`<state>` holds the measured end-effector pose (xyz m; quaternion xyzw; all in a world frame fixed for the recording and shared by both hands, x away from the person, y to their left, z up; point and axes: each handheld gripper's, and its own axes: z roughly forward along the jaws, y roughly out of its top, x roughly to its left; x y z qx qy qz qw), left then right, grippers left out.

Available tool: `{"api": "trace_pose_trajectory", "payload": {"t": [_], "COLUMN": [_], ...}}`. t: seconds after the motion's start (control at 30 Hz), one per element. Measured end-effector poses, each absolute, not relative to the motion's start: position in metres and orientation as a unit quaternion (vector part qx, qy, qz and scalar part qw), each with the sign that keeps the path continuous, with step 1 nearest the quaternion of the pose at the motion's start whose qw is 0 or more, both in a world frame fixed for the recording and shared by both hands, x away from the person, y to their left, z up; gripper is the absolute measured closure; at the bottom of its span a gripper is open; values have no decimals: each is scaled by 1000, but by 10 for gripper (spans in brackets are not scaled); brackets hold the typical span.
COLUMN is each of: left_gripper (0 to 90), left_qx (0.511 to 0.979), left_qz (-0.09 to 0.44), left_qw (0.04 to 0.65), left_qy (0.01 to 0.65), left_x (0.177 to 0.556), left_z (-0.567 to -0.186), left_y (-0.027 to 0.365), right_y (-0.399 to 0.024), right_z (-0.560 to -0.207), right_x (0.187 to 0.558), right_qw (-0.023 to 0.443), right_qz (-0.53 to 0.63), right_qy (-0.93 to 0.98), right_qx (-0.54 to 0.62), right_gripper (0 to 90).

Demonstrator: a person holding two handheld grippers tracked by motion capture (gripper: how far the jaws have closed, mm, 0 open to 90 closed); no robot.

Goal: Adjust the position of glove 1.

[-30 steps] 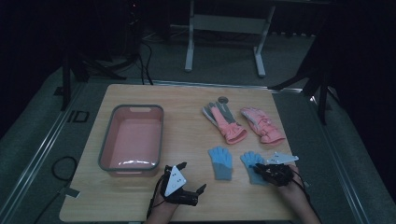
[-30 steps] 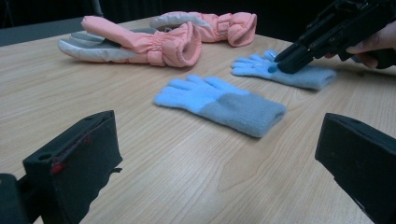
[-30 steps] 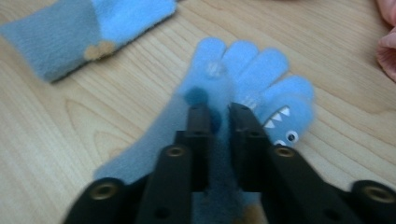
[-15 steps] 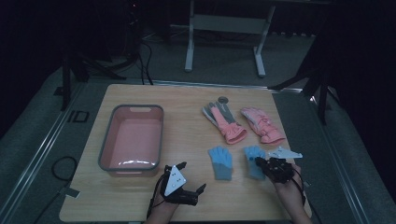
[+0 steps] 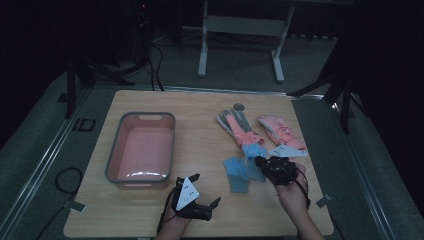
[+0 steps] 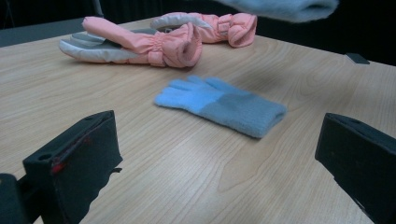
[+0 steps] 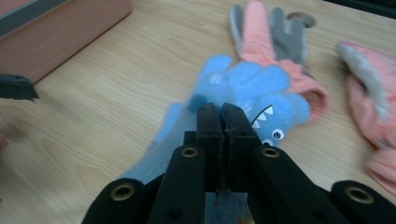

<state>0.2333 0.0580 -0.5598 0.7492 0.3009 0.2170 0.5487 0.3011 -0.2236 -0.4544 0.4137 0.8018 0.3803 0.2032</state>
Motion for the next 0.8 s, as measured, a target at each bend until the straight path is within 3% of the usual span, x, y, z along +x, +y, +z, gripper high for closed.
{"api": "trace_pose_trajectory", "payload": {"t": [0.33, 0.8], "left_gripper": [0, 0], "left_qx": [750, 750], "left_qz": [219, 218], "left_qw": [548, 548], "left_qy": [299, 298], "left_x": [233, 233], "left_z": [-560, -560], "left_y": [58, 58], "right_y": [-190, -186], "right_z": [-471, -504], "right_x": [308, 315], "right_qw": [166, 134], "right_qz": [377, 350], "right_qy": [826, 846], "right_qx": [384, 378], "right_gripper": [865, 863]}}
